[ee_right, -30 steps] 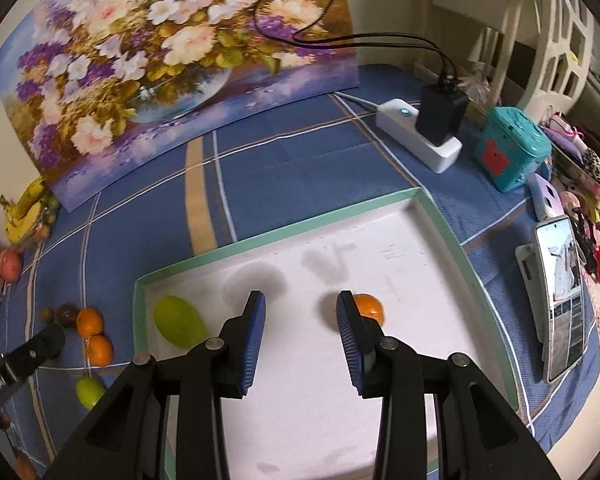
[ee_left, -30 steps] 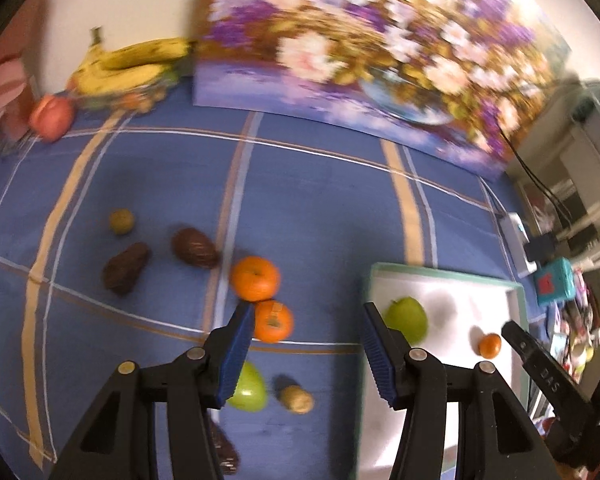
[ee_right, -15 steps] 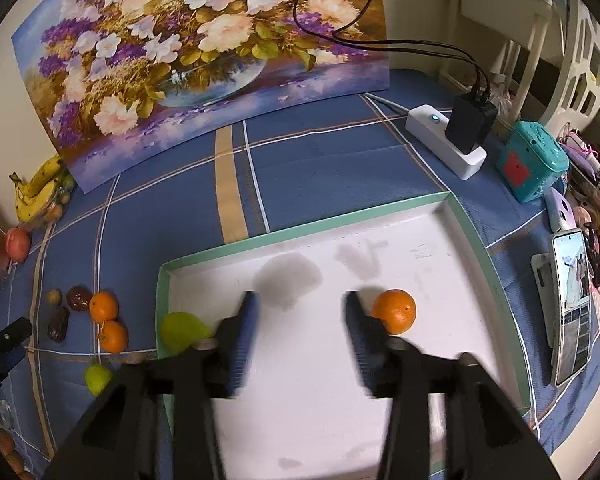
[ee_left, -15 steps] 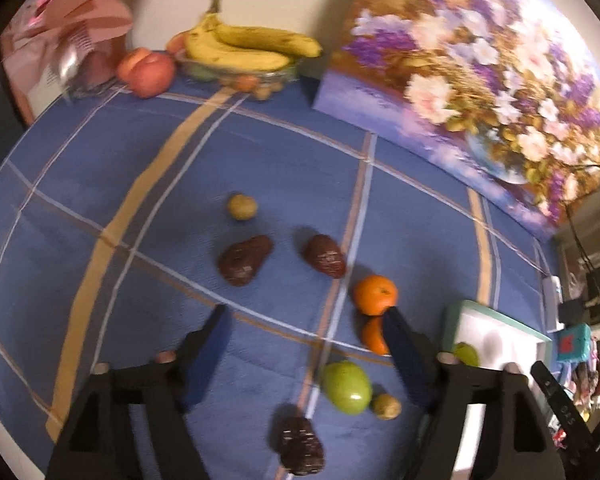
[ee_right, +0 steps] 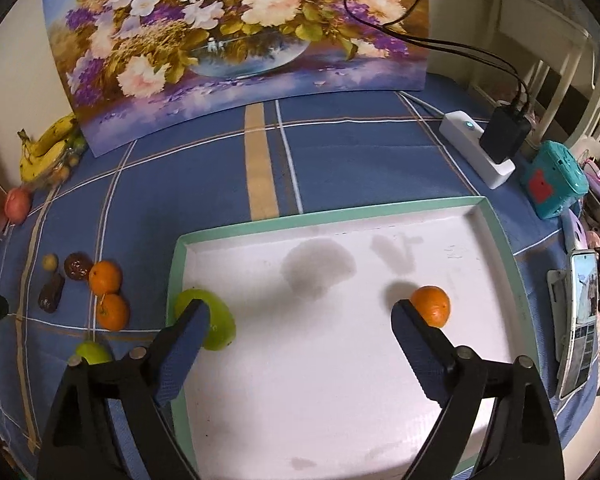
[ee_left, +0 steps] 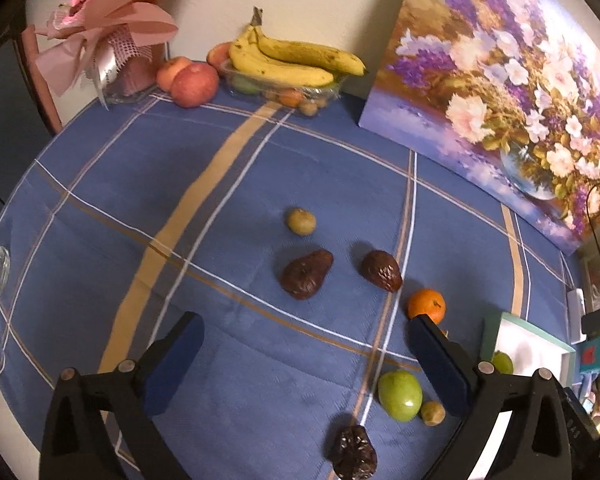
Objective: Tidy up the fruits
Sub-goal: 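Move both open tools from the tray back toward the remaining fruits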
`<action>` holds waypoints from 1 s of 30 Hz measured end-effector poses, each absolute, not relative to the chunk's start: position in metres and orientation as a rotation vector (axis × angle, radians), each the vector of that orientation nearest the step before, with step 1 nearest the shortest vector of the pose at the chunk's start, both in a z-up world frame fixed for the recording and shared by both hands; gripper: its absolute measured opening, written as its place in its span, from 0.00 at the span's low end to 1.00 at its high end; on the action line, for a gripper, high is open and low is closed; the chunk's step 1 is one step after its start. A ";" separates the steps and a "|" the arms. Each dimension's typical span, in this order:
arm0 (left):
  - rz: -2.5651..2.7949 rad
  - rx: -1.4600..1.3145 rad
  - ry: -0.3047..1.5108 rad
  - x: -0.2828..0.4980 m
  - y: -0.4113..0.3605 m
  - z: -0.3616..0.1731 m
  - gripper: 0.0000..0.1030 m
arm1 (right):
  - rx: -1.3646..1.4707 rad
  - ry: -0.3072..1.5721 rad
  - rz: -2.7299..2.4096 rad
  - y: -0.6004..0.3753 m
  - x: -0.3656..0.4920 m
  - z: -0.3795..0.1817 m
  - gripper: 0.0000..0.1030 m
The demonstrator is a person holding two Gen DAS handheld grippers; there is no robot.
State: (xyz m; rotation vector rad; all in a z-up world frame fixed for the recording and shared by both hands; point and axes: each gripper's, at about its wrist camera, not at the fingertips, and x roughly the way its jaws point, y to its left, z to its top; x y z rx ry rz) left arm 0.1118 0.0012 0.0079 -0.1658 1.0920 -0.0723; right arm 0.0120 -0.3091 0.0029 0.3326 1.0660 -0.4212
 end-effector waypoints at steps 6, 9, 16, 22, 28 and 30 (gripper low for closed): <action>-0.082 -0.132 1.030 0.112 0.005 0.016 1.00 | 0.335 1.051 -0.405 -0.301 0.014 0.001 0.90; -0.099 -0.131 1.010 0.113 0.007 0.018 1.00 | 0.327 1.038 -0.412 -0.297 0.015 0.000 0.91; -0.186 -0.097 0.931 0.114 0.007 0.028 1.00 | 0.321 0.970 -0.410 -0.286 0.019 0.007 0.91; -0.227 -0.142 0.938 0.123 0.025 0.031 1.00 | 0.312 0.945 -0.353 -0.267 0.028 0.013 0.91; -0.220 -0.189 0.925 0.132 0.046 0.032 1.00 | 0.355 0.919 -0.253 -0.246 0.042 0.018 0.91; -0.200 -0.199 0.925 0.136 0.053 0.031 1.00 | 0.348 0.928 -0.218 -0.237 0.050 0.019 0.91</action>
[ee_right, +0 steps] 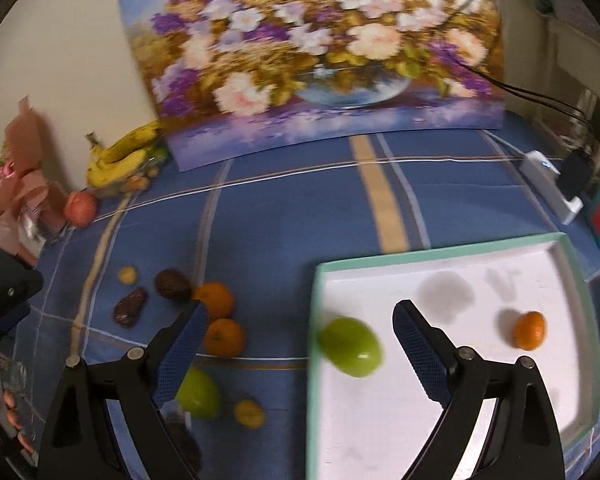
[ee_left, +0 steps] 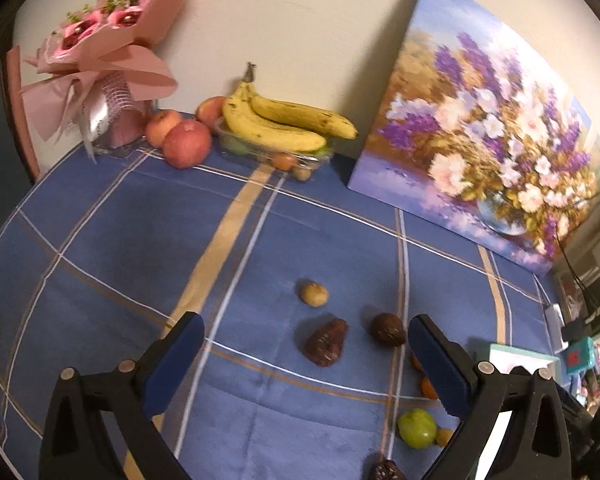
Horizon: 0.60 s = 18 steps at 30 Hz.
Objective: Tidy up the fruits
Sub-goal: 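Move both open tools from the tray back toward the remaining fruits, then grasp a brown dried date with the left tool while the right tool grasps a stemmed orange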
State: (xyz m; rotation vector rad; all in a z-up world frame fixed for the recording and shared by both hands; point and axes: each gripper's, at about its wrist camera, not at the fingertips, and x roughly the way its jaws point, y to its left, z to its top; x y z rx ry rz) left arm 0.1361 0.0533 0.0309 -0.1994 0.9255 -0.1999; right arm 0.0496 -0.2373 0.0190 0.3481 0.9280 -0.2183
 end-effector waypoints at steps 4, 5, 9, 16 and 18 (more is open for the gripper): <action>-0.162 -0.222 0.945 0.145 0.064 0.025 1.00 | 0.323 0.957 -0.185 -0.221 0.062 0.018 0.91; -0.163 -0.223 0.949 0.146 0.065 0.024 1.00 | 0.317 0.964 -0.183 -0.218 0.065 0.017 0.91; -0.179 -0.221 0.974 0.151 0.062 0.018 1.00 | 0.313 0.975 -0.164 -0.209 0.073 0.016 0.91; -0.239 -0.171 1.022 0.160 0.034 0.003 0.92 | 0.284 0.991 -0.115 -0.191 0.084 0.012 0.78; -0.250 -0.157 1.041 0.162 0.027 -0.002 0.90 | 0.282 1.007 -0.104 -0.188 0.088 0.007 0.75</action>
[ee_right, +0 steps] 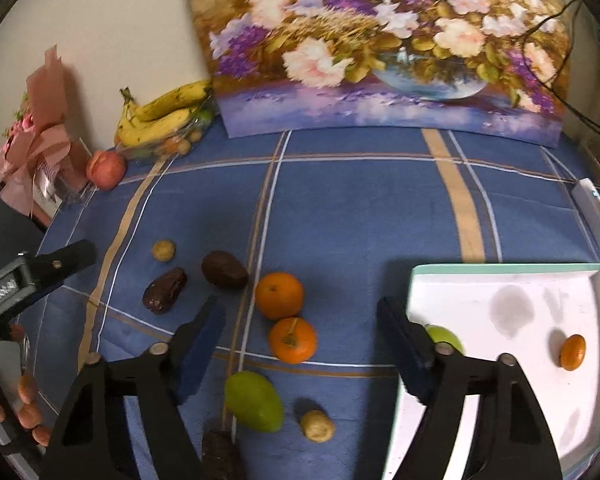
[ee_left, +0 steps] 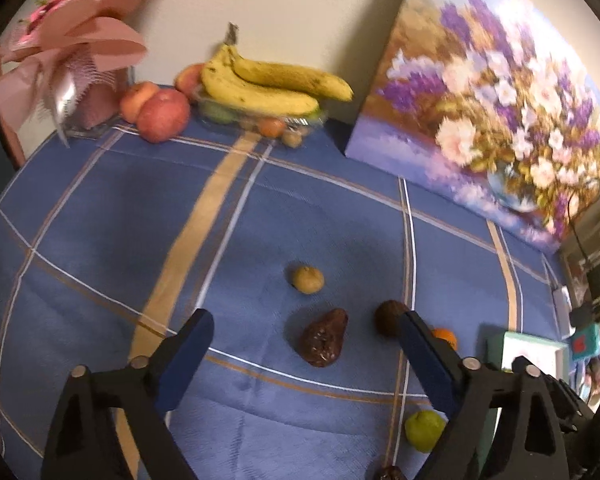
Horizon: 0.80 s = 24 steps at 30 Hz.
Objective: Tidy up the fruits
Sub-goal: 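Grasp a brown dried date with the left tool while the right tool grasps a stemmed orange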
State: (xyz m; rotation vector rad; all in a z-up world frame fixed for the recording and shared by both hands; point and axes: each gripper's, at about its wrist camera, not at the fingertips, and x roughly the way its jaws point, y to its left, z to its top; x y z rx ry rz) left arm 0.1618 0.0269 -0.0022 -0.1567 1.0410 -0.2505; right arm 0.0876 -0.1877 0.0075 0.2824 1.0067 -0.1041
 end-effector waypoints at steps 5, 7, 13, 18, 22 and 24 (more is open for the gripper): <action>-0.278 -0.125 1.092 0.167 0.012 -0.019 0.80 | 0.272 1.082 -0.085 -0.180 0.095 -0.014 0.60; -0.286 -0.115 1.102 0.168 0.007 -0.024 0.77 | 0.270 1.100 -0.082 -0.179 0.096 -0.020 0.60; -0.287 -0.072 1.119 0.170 -0.005 -0.043 0.64 | 0.289 1.150 -0.079 -0.177 0.098 -0.041 0.50; -0.294 -0.076 1.156 0.174 -0.010 -0.058 0.48 | 0.309 1.169 -0.065 -0.176 0.099 -0.049 0.43; -0.282 -0.081 1.164 0.174 -0.008 -0.063 0.36 | 0.307 1.170 -0.065 -0.174 0.100 -0.050 0.39; -0.280 -0.086 1.164 0.173 -0.006 -0.062 0.36 | 0.309 1.169 -0.068 -0.175 0.100 -0.050 0.36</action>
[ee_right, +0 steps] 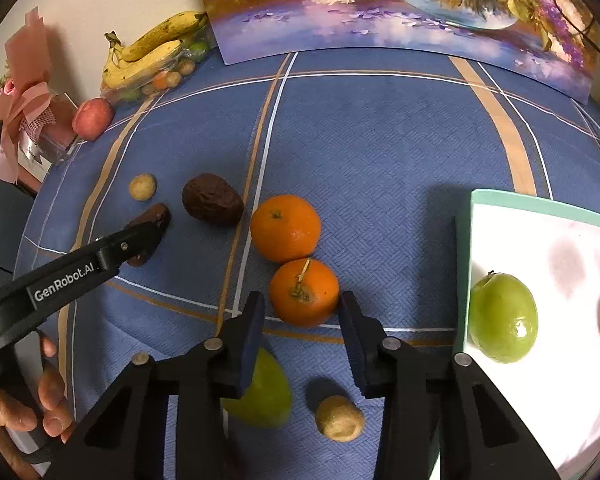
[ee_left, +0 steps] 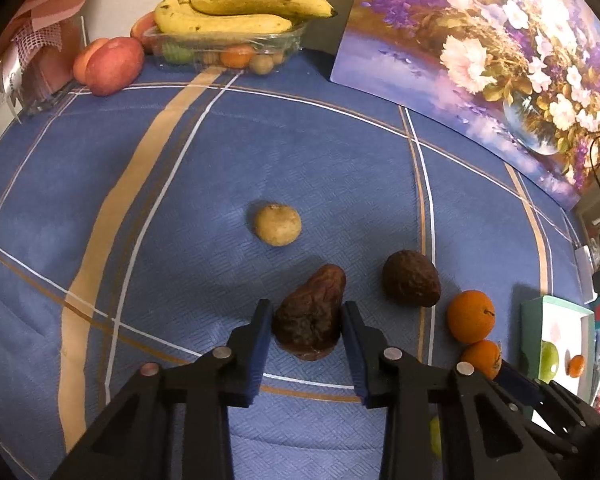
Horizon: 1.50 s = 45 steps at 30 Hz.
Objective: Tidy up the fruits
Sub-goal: 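Grasp a brown dried date with the left tool while the right tool grasps a stemmed orange, then carry the orange into the tray and open the right tool while the left tool carries the date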
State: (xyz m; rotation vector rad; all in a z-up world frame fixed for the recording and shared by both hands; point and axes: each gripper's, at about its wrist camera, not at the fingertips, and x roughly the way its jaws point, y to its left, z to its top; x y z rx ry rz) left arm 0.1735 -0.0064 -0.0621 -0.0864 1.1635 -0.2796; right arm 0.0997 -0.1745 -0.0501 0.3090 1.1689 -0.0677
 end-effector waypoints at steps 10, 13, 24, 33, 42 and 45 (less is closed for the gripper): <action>-0.259 -0.043 1.100 0.165 -0.010 -0.031 0.36 | 0.372 1.128 -0.056 -0.186 0.088 -0.037 0.35; -0.258 -0.052 1.071 0.160 -0.008 -0.016 0.36 | 0.369 1.095 -0.060 -0.189 0.082 -0.025 0.35; -0.291 -0.064 0.977 0.125 -0.004 0.028 0.36 | 0.383 0.989 -0.090 -0.199 0.049 0.015 0.35; -0.342 -0.040 0.906 0.094 -0.019 0.051 0.36 | 0.403 0.960 -0.134 -0.209 0.021 0.034 0.35; -0.380 0.009 0.892 0.079 -0.046 0.053 0.36 | 0.463 0.955 -0.176 -0.236 0.010 0.034 0.35; -0.418 0.034 0.902 0.071 -0.063 0.051 0.36 | 0.490 0.956 -0.213 -0.253 0.005 0.032 0.35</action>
